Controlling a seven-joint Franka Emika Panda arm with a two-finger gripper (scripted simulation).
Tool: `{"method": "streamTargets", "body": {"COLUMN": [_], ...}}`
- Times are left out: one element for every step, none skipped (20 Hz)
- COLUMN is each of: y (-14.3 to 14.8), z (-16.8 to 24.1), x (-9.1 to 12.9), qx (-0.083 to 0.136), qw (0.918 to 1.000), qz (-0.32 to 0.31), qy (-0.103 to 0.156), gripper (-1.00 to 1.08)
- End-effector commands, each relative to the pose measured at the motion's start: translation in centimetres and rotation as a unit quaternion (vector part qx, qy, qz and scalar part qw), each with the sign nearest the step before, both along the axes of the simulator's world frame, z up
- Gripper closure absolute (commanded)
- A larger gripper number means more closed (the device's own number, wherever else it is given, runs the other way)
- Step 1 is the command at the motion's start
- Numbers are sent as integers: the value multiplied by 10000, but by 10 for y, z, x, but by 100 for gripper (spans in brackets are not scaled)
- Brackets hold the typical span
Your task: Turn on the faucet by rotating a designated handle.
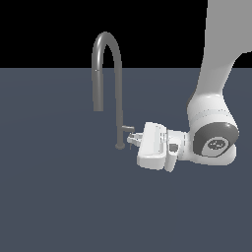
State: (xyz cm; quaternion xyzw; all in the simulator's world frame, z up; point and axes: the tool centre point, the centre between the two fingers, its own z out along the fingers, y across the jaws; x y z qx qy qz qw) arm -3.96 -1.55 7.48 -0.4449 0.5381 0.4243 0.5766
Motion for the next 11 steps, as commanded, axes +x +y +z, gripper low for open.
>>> {"method": "streamTargets", "body": {"y": [-1,-1,-1,-1,-2,-2,-2,-3,-3,-3,-3], "z": [-14,-17,-21,-25,-28,-32,-36,-39,-43,-47,-47], "x": [3,4,5,7,8,9,10,11,12,13,13], "qx": [-28,-30,-33,-35,-38,-41,-43,-46,-49,-51,-51], "qw": [10000,9999,9999,9999,9998,9998,9997,9997,9996,9996,9996], "qz": [-25,-27,-29,-32,-34,-36,-38,-40,-42,-44,-44], "qy": [87,110,133,156,179,201,224,247,269,292,292], "gripper": [108,108,108,108,108,108,108,108,108,108,108]}}
